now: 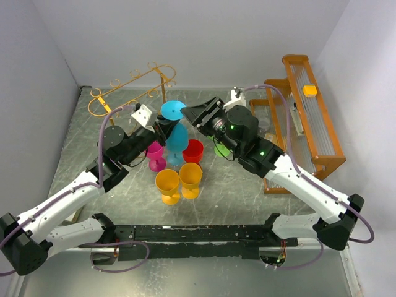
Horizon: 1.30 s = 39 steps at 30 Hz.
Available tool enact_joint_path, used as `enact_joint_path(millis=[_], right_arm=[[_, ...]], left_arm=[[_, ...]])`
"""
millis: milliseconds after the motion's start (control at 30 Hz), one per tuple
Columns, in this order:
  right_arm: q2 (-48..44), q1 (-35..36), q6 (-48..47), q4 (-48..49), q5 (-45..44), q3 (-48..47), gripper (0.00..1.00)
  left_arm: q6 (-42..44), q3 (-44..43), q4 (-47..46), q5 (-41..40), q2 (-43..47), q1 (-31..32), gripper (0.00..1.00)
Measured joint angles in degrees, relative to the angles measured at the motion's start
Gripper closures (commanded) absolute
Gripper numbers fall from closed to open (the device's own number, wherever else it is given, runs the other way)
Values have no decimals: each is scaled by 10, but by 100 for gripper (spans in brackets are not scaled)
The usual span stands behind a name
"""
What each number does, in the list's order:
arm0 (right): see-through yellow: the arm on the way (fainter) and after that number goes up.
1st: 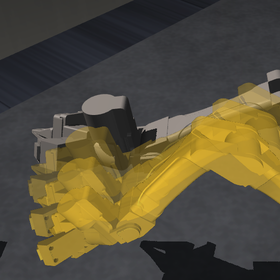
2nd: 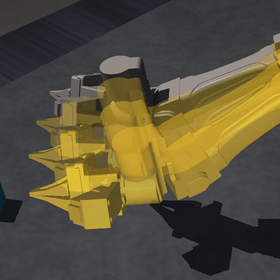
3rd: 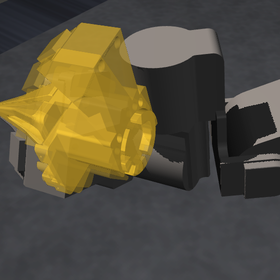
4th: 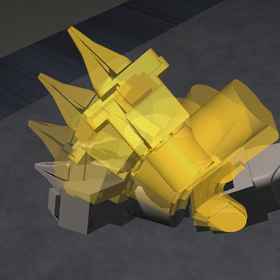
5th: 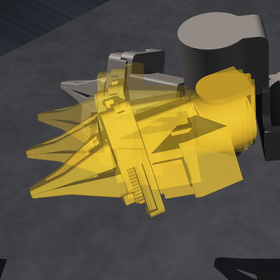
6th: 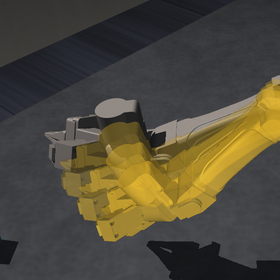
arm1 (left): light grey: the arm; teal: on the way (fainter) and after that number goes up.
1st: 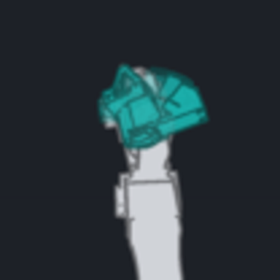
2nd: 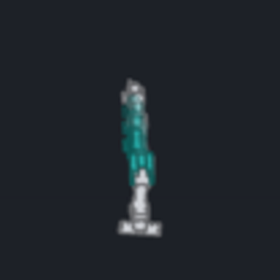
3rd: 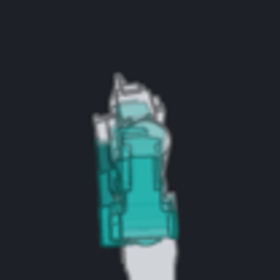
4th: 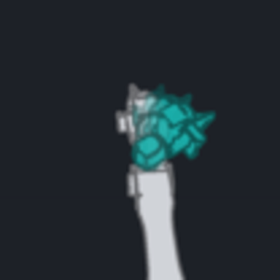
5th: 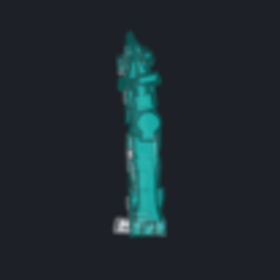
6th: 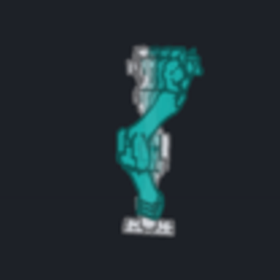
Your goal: Place the wine glass upside down on the wine glass rack
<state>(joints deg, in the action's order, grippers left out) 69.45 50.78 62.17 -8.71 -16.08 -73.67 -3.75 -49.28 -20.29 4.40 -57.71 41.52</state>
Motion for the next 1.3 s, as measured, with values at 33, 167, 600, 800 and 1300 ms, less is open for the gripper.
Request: enact_joint_path(millis=[33,167,600,800,1300], right_arm=[[2,0,10,7,0,3,59],[14,-5,41,28,10,7,78],[51,-44,132,66,30,12,100],[89,-89,163,68,39,12,100],[167,-110,161,97,102,-28,100]], left_arm=[[4,0,0,0,0,0,93],[19,1,-3,1,0,0,93],[3,-24,39,-51,-20,-1,40],[-7,-41,94,-116,-10,-1,37],[-32,-131,293,-213,122,-1,34]])
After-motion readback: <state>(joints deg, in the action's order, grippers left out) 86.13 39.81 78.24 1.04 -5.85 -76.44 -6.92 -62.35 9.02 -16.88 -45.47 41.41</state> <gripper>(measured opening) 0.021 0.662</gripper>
